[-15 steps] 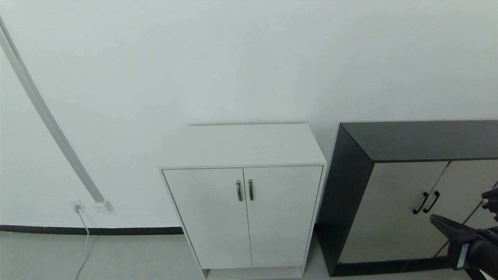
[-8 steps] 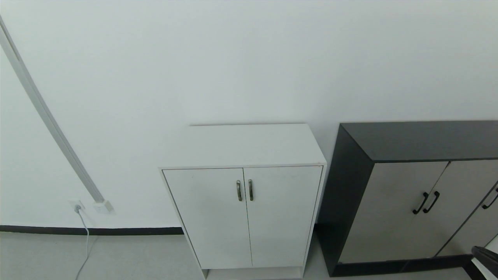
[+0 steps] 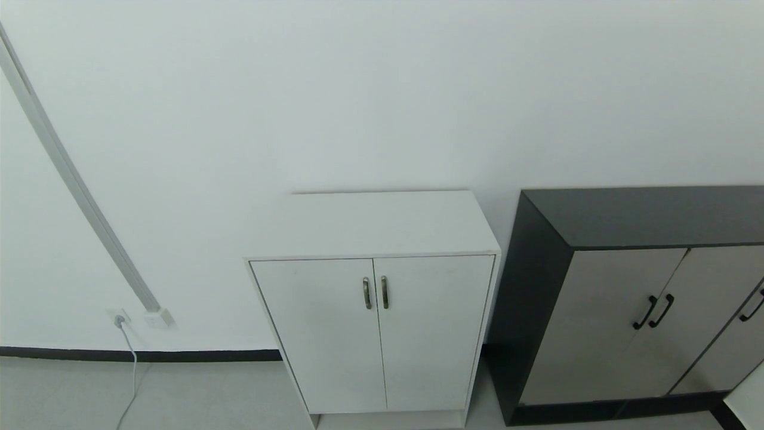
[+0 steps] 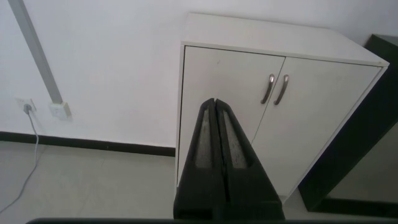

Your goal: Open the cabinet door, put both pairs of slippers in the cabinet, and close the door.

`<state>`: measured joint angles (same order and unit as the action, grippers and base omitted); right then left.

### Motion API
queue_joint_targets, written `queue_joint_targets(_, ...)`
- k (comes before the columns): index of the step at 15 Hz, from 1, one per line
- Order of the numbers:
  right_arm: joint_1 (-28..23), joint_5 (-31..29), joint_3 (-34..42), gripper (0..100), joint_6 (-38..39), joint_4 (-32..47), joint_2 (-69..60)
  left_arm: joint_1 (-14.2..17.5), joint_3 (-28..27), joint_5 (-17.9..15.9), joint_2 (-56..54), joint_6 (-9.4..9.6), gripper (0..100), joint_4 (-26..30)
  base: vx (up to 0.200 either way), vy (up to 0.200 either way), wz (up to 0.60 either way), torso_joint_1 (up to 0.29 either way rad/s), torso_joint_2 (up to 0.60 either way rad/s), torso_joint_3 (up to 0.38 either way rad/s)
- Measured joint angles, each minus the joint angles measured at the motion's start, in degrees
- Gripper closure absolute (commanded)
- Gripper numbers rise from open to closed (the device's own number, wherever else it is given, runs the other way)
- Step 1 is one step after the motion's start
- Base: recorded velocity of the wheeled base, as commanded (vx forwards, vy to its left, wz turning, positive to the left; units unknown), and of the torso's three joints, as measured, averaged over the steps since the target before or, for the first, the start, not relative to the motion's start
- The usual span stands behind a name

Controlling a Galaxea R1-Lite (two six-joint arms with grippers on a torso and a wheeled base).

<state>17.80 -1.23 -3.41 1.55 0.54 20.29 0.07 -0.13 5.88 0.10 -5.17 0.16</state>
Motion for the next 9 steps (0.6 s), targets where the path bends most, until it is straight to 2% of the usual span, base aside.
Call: queue_joint_targets(9, 0.15, 0.34, 3.12, 100, -0.89, -0.49, -3.89, 0.00, 0.00, 0.00, 0.00, 0.06, 100, 0.02, 0.000, 0.000, 0.00, 0.000, 0.00, 0.000)
